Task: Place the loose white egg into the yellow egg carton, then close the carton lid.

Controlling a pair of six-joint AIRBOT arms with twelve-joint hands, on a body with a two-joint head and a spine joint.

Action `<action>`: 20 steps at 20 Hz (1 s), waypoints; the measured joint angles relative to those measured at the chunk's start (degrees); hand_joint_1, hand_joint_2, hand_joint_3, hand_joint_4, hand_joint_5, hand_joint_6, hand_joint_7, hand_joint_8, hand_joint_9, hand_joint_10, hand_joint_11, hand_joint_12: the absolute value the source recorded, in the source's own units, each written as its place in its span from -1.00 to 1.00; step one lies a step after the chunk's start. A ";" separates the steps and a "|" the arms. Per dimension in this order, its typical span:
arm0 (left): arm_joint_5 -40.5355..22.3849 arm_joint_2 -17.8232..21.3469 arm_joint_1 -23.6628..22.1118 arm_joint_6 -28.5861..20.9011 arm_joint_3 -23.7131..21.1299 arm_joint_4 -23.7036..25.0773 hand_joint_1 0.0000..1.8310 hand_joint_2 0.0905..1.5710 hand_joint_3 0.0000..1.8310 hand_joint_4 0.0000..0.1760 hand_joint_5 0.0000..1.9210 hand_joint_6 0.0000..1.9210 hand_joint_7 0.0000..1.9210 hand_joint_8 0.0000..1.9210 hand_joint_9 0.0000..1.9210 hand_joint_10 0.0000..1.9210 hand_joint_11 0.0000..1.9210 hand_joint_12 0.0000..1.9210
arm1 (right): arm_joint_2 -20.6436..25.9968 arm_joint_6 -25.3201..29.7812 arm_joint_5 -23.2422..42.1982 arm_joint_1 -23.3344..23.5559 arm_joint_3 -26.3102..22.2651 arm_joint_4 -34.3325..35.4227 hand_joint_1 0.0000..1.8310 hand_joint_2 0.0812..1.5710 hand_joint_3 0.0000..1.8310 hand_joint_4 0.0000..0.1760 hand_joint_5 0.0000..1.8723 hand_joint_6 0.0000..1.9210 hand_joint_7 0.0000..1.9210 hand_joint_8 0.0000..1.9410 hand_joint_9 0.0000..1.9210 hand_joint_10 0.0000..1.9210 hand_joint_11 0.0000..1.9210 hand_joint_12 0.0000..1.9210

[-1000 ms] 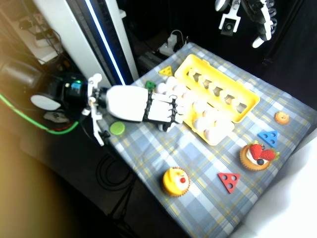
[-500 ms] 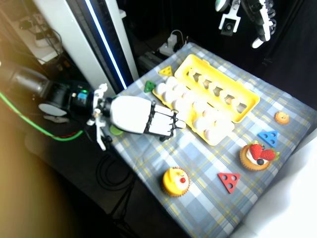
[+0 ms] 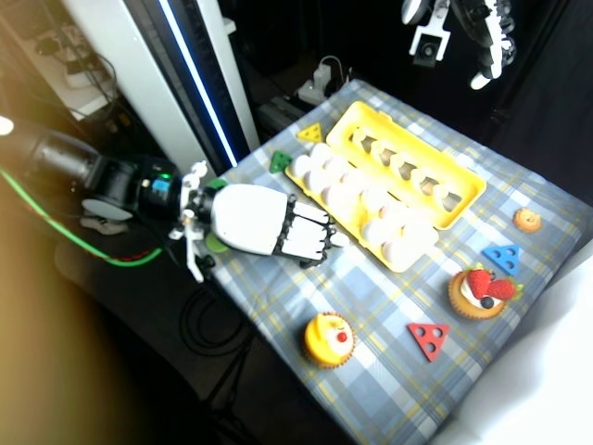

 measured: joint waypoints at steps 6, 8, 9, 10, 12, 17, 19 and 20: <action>-0.15 -0.02 0.35 0.00 0.00 -0.22 -0.54 0.64 -1.00 -1.00 -0.92 -1.00 -0.89 -1.00 -0.87 -1.00 -1.00 0.04 | -0.74 0.48 0.72 0.00 0.37 0.02 0.43 0.57 -1.00 -1.00 -0.32 0.32 -0.24 0.54 -0.12 0.67 -0.14 0.87; -0.11 -0.02 0.42 0.00 0.00 -0.22 -0.56 0.65 -1.00 -1.00 -0.92 -1.00 -0.89 -1.00 -0.88 -0.99 -1.00 -0.01 | -0.48 0.44 0.72 0.00 0.09 -0.63 0.46 0.57 -1.00 -1.00 -0.34 0.43 -0.26 0.47 -0.19 0.64 -0.17 0.85; -0.17 -0.07 0.42 0.00 0.00 -0.24 -0.56 0.65 -1.00 -1.00 -0.92 -1.00 -0.89 -1.00 -0.89 -0.99 -1.00 -0.05 | 0.15 0.37 0.46 0.00 -0.31 -1.14 0.46 0.56 -1.00 -1.00 -0.31 0.42 -0.24 0.43 -0.20 0.62 -0.24 0.87; -0.17 -0.04 0.42 0.00 0.00 -0.24 -0.55 0.66 -1.00 -1.00 -0.91 -1.00 -0.89 -1.00 -0.88 -0.99 -1.00 -0.04 | 0.83 0.28 0.15 0.00 -0.59 -1.51 0.46 0.57 -1.00 -1.00 -0.30 0.45 -0.26 0.43 -0.23 0.65 -0.33 0.90; -0.13 -0.07 0.55 0.00 0.00 -0.44 -0.50 0.64 -1.00 -1.00 -0.91 -1.00 -0.88 -1.00 -0.87 -0.99 -1.00 0.07 | 2.78 0.24 0.02 0.04 -0.81 -1.95 0.47 0.62 -0.98 -1.00 -0.40 0.54 -0.32 0.62 -0.35 0.76 -0.37 0.97; -0.35 -0.07 0.76 0.00 0.00 -0.42 -0.50 0.64 -1.00 -1.00 -0.94 -1.00 -0.91 -1.00 -0.88 -1.00 -1.00 0.09 | 4.33 0.20 1.18 3.06 -1.99 -4.83 0.46 0.57 -1.00 -1.00 -0.37 0.43 -0.21 0.44 -0.23 0.64 -0.22 0.80; -0.35 -0.07 0.76 0.00 0.00 -0.48 -0.45 0.61 -1.00 -1.00 -0.90 -0.99 -0.86 -0.99 -0.83 -0.98 -1.00 0.15 | 4.15 0.22 0.98 4.74 -2.12 -6.88 0.47 0.54 -1.00 -1.00 -0.33 0.33 -0.18 0.39 -0.14 0.61 -0.23 0.83; -0.35 -0.07 0.76 0.00 0.00 -0.48 -0.45 0.61 -1.00 -1.00 -0.90 -0.99 -0.86 -0.99 -0.83 -0.98 -1.00 0.15 | 3.89 0.24 1.20 5.35 -2.01 -7.10 0.47 0.54 -1.00 -1.00 -0.33 0.33 -0.18 0.39 -0.14 0.61 -0.23 0.83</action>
